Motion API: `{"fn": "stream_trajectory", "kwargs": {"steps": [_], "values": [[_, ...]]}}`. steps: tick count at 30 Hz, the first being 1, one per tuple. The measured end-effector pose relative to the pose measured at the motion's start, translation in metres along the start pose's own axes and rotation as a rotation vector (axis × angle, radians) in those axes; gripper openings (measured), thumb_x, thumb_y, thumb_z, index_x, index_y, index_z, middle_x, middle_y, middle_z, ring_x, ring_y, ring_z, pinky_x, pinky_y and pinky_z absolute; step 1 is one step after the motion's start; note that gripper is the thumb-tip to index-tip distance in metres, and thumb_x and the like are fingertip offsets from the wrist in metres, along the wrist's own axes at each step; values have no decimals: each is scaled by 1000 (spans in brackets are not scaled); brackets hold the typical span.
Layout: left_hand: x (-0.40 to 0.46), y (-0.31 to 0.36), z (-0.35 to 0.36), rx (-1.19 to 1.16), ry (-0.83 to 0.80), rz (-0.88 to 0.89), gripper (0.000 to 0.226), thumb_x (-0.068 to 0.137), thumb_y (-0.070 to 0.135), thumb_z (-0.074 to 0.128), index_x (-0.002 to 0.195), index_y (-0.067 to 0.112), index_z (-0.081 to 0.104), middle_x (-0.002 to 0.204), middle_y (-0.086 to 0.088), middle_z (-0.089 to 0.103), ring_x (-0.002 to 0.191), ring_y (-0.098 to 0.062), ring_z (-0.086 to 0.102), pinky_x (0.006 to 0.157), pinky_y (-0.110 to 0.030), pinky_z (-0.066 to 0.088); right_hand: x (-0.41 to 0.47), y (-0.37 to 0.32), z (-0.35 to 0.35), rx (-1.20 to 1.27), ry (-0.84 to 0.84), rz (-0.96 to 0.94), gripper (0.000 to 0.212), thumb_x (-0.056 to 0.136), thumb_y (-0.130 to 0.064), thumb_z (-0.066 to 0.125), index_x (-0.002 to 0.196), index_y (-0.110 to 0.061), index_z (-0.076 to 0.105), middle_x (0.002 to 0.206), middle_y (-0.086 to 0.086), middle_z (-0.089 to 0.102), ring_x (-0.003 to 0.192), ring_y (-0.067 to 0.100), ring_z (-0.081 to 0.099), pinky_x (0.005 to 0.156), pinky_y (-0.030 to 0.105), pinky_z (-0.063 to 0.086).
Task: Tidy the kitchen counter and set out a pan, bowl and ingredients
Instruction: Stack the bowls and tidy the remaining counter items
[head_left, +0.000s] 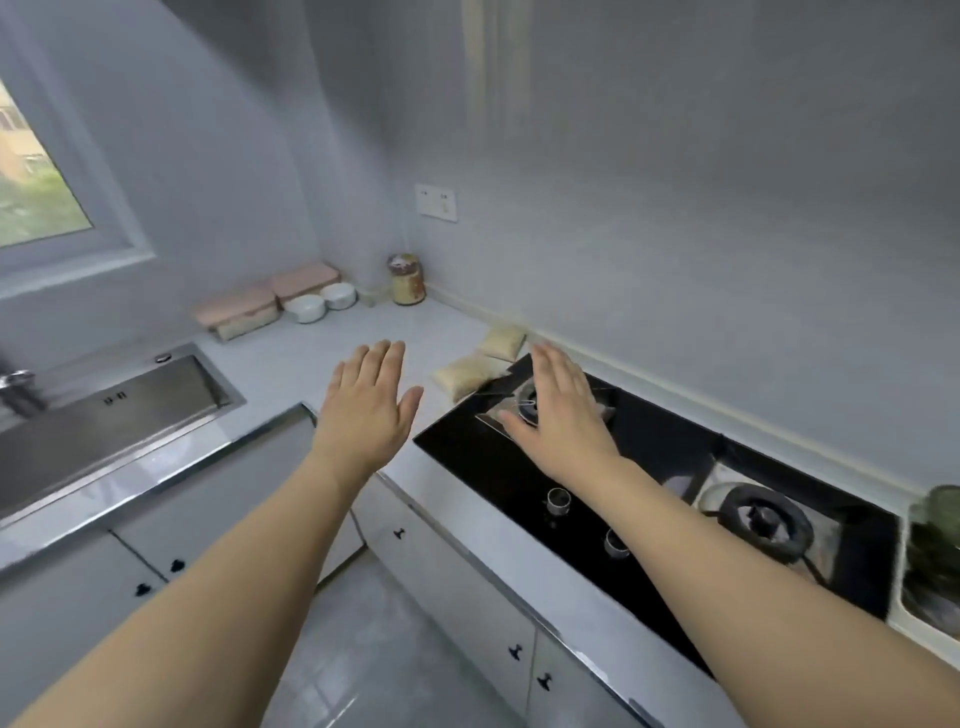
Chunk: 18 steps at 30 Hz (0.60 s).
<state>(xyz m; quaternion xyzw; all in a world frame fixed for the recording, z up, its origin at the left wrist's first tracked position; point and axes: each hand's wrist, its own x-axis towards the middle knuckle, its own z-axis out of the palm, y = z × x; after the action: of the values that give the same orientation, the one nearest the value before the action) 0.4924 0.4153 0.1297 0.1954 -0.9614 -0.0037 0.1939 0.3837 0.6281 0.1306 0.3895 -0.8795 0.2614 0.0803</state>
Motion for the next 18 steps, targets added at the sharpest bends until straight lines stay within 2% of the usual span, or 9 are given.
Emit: {"fn": "stream_trajectory", "kwargs": {"steps": [3,8,12,18], "values": [[-16,-57,-10,8,-4,-60,73,95,53,18,150,6,32,151,-15,38,139,-38,31,114,-52,27,20,-45,31,12,-8,-67,83,94,-47,50,154,-11,4,162,4,1,148,17,-4,119,30,-7],[-26,-129,-23,6,2,-137,73,94,52,21,147,3,35,147,-18,42,135,-40,36,112,-53,31,52,-101,67,43,-68,-157,83,94,-47,49,154,-10,5,162,4,1,148,17,-4,121,34,-2],[-27,-168,-23,-18,19,-218,69,95,47,27,146,2,36,148,-19,41,136,-40,35,113,-52,30,78,-125,96,27,-117,-217,83,95,-48,47,153,-10,4,162,6,1,148,17,-4,121,36,1],[-7,-215,0,-33,-12,-267,76,93,55,21,147,5,35,150,-16,38,139,-36,32,116,-47,26,124,-142,145,66,-194,-227,82,95,-48,46,154,-11,1,162,4,-2,148,16,-5,121,35,1]]}}
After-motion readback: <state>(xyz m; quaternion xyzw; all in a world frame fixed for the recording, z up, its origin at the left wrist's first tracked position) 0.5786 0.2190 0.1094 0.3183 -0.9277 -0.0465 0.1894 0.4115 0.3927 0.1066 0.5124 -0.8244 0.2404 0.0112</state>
